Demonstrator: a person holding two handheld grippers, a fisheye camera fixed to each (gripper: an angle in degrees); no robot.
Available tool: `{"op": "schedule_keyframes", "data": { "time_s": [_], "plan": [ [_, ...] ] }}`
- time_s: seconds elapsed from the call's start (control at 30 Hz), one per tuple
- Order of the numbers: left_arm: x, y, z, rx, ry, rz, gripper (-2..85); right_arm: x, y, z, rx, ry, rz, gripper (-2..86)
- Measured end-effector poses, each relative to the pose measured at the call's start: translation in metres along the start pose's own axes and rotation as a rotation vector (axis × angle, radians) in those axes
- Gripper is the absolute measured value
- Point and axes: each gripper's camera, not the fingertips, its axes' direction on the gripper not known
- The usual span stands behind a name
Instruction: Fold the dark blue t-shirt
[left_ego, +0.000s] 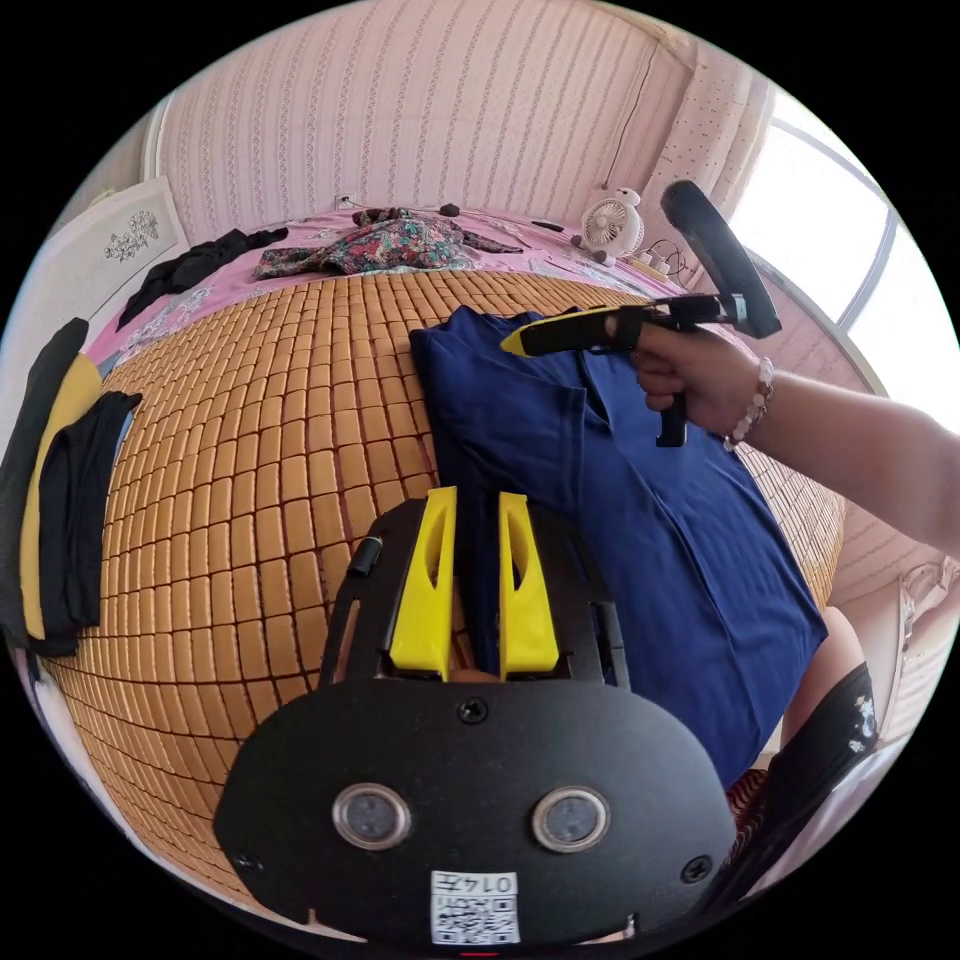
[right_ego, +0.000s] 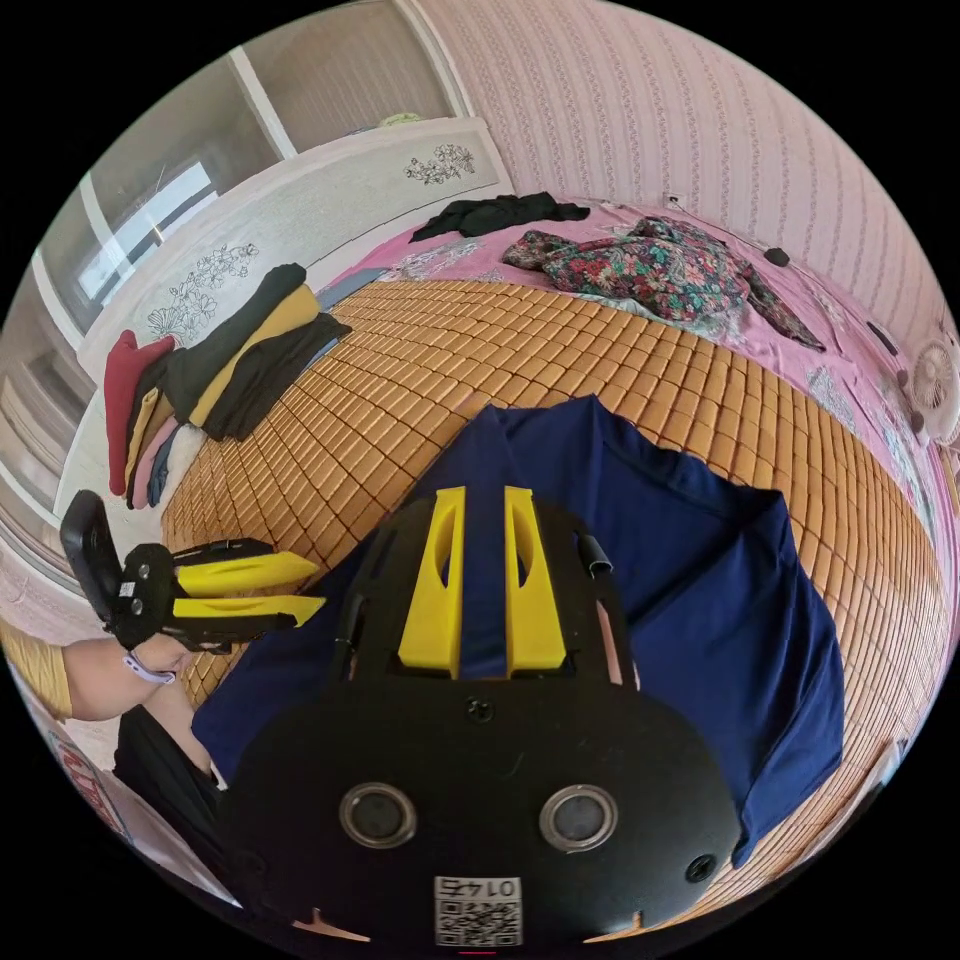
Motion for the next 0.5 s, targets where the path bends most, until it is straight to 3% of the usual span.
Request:
{"op": "schedule_keyframes", "data": {
  "time_s": [0.2,0.37,0.5],
  "plan": [
    [0.013,-0.016,0.033,-0.085,-0.031,0.058,3.0,0.002,-0.04,0.057,-0.119,0.039,-0.023,3.0],
    [0.015,-0.014,0.024,0.022,-0.084,0.015,0.7,-0.009,-0.048,0.068,-0.07,0.049,-0.083,4.3],
    [0.006,-0.014,0.04,-0.042,-0.073,-0.044,0.7,-0.01,-0.043,0.064,-0.056,0.112,-0.066,7.0]
  ]
}}
